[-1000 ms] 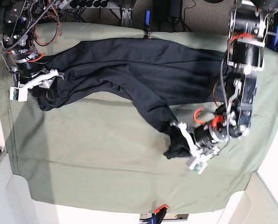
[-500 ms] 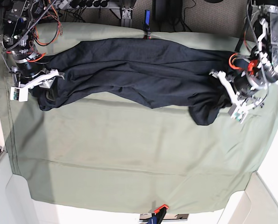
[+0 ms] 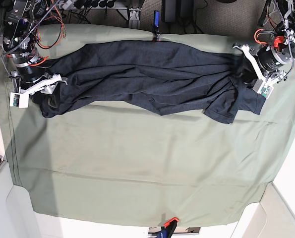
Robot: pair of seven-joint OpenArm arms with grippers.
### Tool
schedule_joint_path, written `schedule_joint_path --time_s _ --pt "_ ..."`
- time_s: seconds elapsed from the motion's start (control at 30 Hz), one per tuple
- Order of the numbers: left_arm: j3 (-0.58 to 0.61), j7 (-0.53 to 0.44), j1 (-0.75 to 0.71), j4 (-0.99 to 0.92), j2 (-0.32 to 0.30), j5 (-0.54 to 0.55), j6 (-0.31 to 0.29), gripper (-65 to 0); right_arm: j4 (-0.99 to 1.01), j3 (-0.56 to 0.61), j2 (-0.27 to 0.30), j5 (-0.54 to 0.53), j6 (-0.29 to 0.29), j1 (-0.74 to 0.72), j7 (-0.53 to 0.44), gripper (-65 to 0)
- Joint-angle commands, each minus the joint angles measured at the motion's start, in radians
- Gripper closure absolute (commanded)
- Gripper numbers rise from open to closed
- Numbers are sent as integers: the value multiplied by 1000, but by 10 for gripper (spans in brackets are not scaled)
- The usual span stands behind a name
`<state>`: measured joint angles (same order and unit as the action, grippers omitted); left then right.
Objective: Fold the T-shirt properly
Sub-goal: 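Grasp the shirt end with the left gripper and fold it inward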
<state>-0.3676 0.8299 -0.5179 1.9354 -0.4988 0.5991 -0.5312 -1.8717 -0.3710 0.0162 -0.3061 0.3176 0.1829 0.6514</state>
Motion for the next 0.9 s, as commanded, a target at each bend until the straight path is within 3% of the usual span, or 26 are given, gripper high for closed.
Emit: schedule_joint_path --time_s 0.0,0.17,0.4,0.6,0.73,0.87 --pt "-8 -18 1 16 -16 10 -4 -333 -16 -2 6 -8 4 -8 -26 -319" --pt "-75 -71 8 17 -16 14 42 -333 -16 -2 6 -8 4 -8 -26 -319" --pt "-216 -91 79 -56 8 159 40 -333 -16 -2 37 -16 4 -8 -26 -319" --pt "-217 -47 206 -410 -9 327 -59 -333 -16 -2 40 -14 4 -8 -21 -319" --pt "-217 -44 291 -593 -43 344 -103 -334 -16 -2 40 -8 4 -7 -21 -319" --pt "-216 -44 304 -616 -59 344 -110 -334 -16 -2 39 -6 4 -8 -18 -319"
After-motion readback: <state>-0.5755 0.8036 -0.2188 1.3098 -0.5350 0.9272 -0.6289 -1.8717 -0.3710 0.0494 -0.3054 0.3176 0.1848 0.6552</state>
